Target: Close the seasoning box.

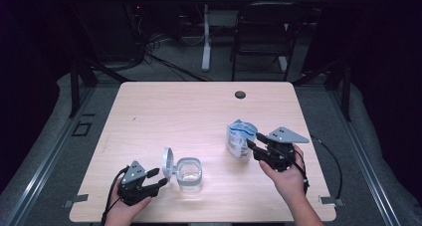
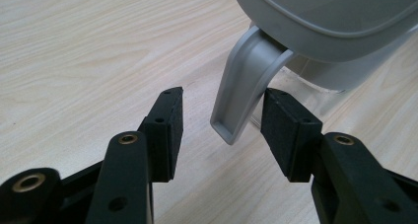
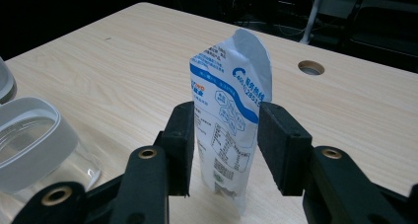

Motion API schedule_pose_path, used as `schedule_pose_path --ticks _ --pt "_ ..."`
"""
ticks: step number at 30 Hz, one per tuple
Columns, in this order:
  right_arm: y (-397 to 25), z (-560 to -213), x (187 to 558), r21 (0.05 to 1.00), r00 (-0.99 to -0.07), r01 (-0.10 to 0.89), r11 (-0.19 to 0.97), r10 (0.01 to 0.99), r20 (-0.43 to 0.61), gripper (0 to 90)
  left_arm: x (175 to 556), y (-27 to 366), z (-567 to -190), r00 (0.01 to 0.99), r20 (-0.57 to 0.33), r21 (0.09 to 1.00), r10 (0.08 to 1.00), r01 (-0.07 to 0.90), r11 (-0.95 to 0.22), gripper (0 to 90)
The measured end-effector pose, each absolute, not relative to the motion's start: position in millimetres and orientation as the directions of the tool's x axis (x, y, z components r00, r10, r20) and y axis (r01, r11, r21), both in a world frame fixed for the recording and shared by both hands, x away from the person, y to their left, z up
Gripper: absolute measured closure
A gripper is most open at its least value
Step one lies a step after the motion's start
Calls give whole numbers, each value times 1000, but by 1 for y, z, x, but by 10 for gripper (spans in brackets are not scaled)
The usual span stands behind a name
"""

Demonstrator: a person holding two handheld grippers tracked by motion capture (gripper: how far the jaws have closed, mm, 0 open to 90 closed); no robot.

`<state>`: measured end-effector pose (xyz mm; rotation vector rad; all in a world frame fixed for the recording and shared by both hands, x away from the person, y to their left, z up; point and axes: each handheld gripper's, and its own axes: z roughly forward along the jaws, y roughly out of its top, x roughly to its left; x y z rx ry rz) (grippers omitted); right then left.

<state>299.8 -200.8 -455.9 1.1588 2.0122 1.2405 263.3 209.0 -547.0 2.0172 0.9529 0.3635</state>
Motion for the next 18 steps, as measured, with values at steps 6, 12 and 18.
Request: schedule_pose_path --ticks 6,12,18 --pt "-205 -455 300 887 -504 410 213 863 26 635 263 209 -547 668 -91 799 739 491 -346 514" --pt "-207 -456 302 892 -465 410 192 885 23 671 263 208 -547 669 -90 798 738 491 -348 518" --pt "-208 -456 310 884 -463 423 198 886 24 663 263 208 -548 673 -86 798 735 488 -353 523"
